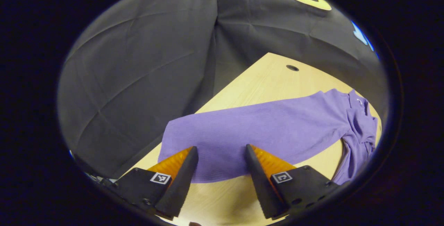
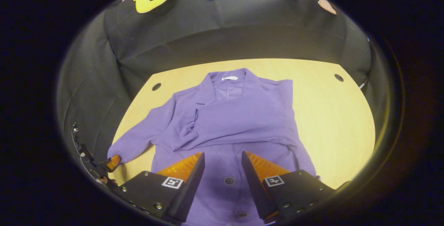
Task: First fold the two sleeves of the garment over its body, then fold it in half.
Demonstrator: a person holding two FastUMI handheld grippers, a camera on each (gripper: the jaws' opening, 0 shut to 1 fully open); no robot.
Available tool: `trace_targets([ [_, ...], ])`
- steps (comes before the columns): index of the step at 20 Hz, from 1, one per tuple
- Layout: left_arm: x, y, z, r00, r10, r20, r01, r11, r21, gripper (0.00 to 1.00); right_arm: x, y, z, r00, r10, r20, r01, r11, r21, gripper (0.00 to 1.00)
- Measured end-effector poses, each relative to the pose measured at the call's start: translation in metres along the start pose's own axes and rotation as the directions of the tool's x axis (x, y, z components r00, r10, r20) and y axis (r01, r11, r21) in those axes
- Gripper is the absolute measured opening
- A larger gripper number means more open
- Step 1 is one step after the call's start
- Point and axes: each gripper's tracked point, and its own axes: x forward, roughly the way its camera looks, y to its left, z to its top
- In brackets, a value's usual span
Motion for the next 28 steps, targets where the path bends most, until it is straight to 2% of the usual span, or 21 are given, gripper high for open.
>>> trace_targets([
  [4,0.0,-0.004,0.005,1.0,-0.022,-0.002,0.022,1.0,0.009,0.61,-0.005,-0.008,-0.003,1.0,-0.01,0.002,0.01,1.0,0.012,0.7],
  [6,0.002,-0.014,0.006,0.999,-0.048,0.006,0.048,0.999,-0.005,0.37,-0.007,-0.014,-0.006,1.0,-0.015,0.003,0.015,1.0,0.023,0.7],
  [8,0.004,-0.025,0.007,0.999,-0.032,0.001,0.032,0.999,0.002,0.13,-0.009,-0.019,-0.007,1.0,-0.019,0.004,0.019,0.999,0.035,0.7],
  [9,0.007,-0.024,0.009,1.0,-0.02,-0.005,0.02,1.0,0.015,0.13,-0.011,-0.021,-0.008,1.0,-0.022,0.006,0.021,0.999,0.036,0.7],
  [10,0.008,-0.025,0.01,1.0,-0.007,-0.003,0.008,1.0,0.026,0.07,-0.011,-0.023,-0.009,1.0,-0.022,0.006,0.021,0.999,0.038,0.7],
  [13,0.004,-0.025,0.012,1.0,0.011,-0.007,-0.01,0.998,0.055,0.07,-0.015,-0.03,-0.009,1.0,-0.026,0.012,0.025,0.999,0.044,0.7],
  [15,-0.002,-0.038,0.02,1.0,-0.004,0.011,0.003,0.997,0.077,0.07,-0.018,-0.037,-0.01,0.999,-0.029,0.016,0.028,0.998,0.064,0.7],
  [22,-0.027,-0.112,0.076,0.989,-0.112,0.098,0.101,0.988,0.112,0.07,-0.031,-0.071,-0.016,0.998,-0.051,0.03,0.047,0.99,0.131,0.7],
  [28,-0.053,-0.233,0.113,0.952,-0.264,0.153,0.234,0.953,0.192,0.07,-0.047,-0.12,-0.022,0.995,-0.084,0.048,0.072,0.975,0.212,0.7],
])
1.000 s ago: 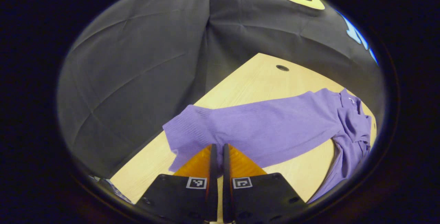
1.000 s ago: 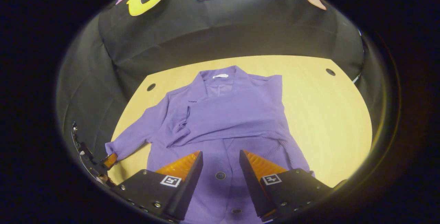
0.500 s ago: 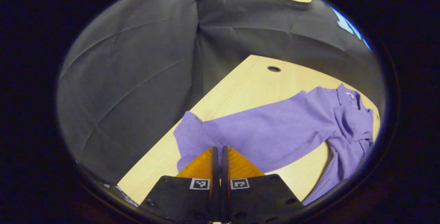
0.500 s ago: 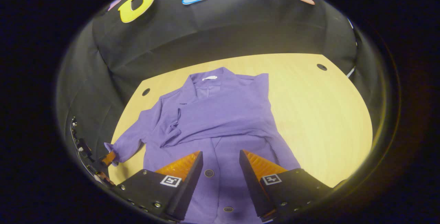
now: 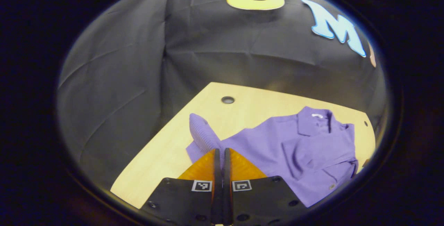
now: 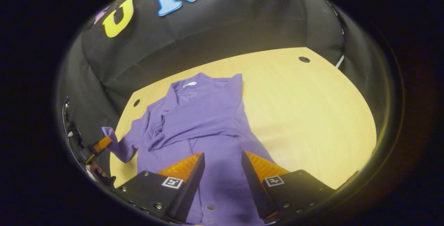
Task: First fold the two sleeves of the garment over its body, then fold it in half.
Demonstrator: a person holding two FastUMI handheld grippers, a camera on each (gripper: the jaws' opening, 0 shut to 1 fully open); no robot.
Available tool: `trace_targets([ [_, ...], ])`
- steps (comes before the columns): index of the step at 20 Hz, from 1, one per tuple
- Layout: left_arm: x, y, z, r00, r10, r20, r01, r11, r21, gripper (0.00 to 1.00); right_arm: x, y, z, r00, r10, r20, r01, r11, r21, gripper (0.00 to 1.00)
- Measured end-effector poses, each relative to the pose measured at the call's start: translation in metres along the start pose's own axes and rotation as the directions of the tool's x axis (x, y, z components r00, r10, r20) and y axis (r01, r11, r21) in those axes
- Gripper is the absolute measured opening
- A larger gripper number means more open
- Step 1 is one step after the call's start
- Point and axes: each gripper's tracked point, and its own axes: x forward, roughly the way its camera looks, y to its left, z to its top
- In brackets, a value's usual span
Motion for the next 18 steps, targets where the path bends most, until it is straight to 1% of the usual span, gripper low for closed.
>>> trace_targets([
  [4,0.011,-0.101,0.021,0.993,-0.12,0.02,0.118,0.991,0.064,0.07,-0.013,-0.048,0.0,0.999,-0.039,0.015,0.038,0.997,0.072,0.7],
  [8,0.013,-0.195,0.025,0.974,-0.225,0.016,0.221,0.966,0.134,0.07,-0.022,-0.094,-0.004,0.997,-0.073,0.009,0.072,0.99,0.125,0.7],
  [11,0.01,-0.253,0.022,0.958,-0.287,0.005,0.283,0.945,0.167,0.07,-0.023,-0.12,-0.005,0.996,-0.088,0.0,0.087,0.984,0.154,0.7],
  [14,0.003,-0.311,0.009,0.937,-0.348,-0.021,0.345,0.917,0.201,0.07,-0.026,-0.144,-0.003,0.995,-0.1,-0.001,0.099,0.98,0.171,0.7],
  [18,0.0,-0.362,-0.008,0.919,-0.391,-0.051,0.393,0.894,0.217,0.07,-0.028,-0.167,-0.002,0.994,-0.113,-0.009,0.113,0.976,0.185,0.7],
])
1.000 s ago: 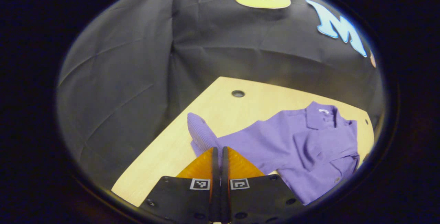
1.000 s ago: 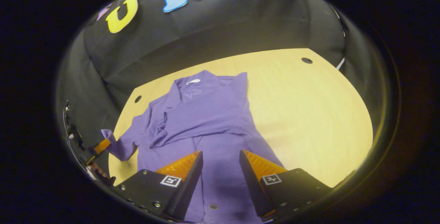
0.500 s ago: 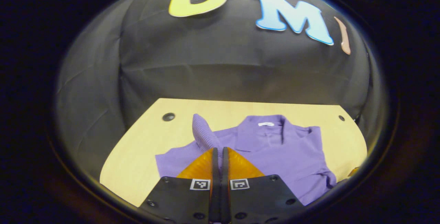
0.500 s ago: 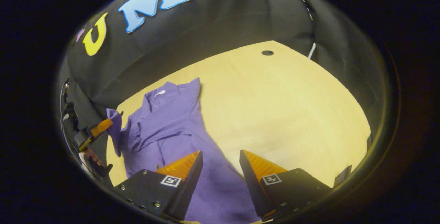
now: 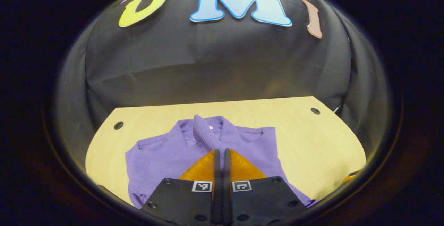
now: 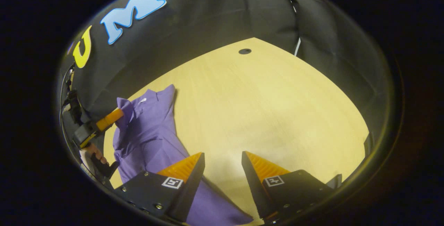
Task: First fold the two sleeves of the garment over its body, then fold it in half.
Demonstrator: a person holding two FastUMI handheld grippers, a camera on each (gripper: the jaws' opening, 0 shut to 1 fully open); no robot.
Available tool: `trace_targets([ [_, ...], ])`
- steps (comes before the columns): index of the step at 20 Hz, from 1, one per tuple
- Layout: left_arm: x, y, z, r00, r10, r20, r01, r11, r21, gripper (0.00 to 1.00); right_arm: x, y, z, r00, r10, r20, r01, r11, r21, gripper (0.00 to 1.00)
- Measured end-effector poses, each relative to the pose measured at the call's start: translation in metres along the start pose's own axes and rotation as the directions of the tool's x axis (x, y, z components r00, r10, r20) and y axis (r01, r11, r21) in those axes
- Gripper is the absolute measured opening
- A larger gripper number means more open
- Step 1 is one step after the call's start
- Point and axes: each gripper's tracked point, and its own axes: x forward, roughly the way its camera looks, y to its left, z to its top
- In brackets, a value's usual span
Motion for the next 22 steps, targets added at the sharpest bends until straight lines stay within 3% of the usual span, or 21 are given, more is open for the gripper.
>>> trace_targets([
  [6,0.027,-0.037,-0.026,0.998,-0.019,-0.056,0.019,1.0,-0.003,0.07,-0.001,-0.025,0.002,1.0,-0.016,-0.013,0.016,1.0,0.001,0.7],
  [13,0.052,-0.044,-0.062,0.99,0.005,-0.138,0.001,0.999,0.048,0.07,-0.001,-0.032,0.003,1.0,-0.018,-0.018,0.018,1.0,-0.013,0.7],
  [14,0.052,-0.05,-0.068,0.987,-0.024,-0.159,0.03,0.999,0.032,0.11,-0.001,-0.032,0.003,1.0,-0.015,-0.021,0.015,1.0,-0.016,0.7],
  [19,0.037,-0.047,-0.06,0.988,-0.041,-0.146,0.042,0.999,0.004,1.0,0.0,-0.017,-0.003,1.0,0.007,-0.03,-0.008,0.999,-0.033,0.7],
  [22,0.014,-0.032,-0.055,0.991,-0.042,-0.126,0.043,0.999,0.006,1.0,0.0,-0.004,-0.01,0.999,0.023,-0.039,-0.025,0.998,-0.056,0.7],
])
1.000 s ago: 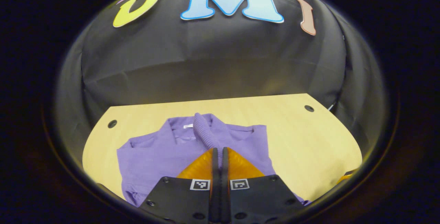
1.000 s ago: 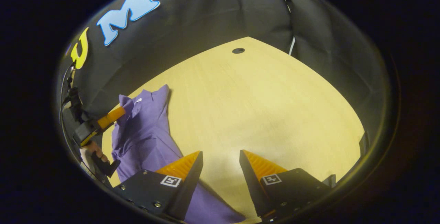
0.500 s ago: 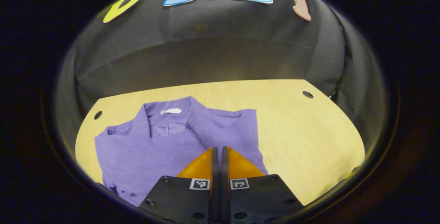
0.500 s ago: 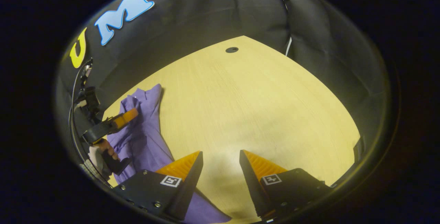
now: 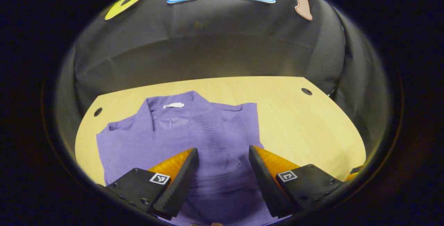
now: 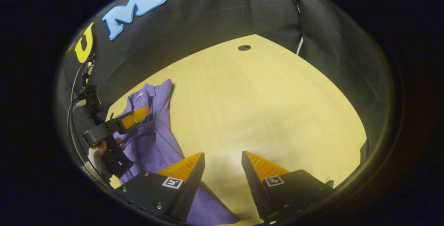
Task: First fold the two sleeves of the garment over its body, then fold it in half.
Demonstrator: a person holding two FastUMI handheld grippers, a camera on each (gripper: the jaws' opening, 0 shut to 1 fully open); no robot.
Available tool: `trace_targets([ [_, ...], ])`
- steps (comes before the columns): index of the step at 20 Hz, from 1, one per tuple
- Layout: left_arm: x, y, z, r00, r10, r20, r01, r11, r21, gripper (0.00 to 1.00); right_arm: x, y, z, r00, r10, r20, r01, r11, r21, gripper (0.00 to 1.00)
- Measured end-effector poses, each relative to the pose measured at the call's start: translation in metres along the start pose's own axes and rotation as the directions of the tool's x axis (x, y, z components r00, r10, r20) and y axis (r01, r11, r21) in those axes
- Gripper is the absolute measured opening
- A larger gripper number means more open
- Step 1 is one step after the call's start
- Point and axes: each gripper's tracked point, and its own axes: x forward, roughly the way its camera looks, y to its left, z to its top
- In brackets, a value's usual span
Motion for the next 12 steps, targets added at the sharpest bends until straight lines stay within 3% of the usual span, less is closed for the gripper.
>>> trace_targets([
  [2,-0.019,0.013,-0.004,1.0,0.007,0.008,-0.007,1.0,0.007,0.97,0.0,0.006,-0.006,1.0,0.006,-0.004,-0.006,1.0,-0.02,0.7],
  [7,-0.068,0.054,-0.031,0.999,0.041,-0.011,-0.04,0.999,0.004,1.0,0.001,0.018,-0.027,0.999,0.019,-0.038,-0.022,0.996,-0.083,0.7],
  [12,-0.134,0.1,-0.098,0.99,0.113,-0.083,-0.115,0.993,-0.018,0.99,0.002,0.032,-0.063,0.995,0.023,-0.101,-0.042,0.98,-0.192,0.7],
])
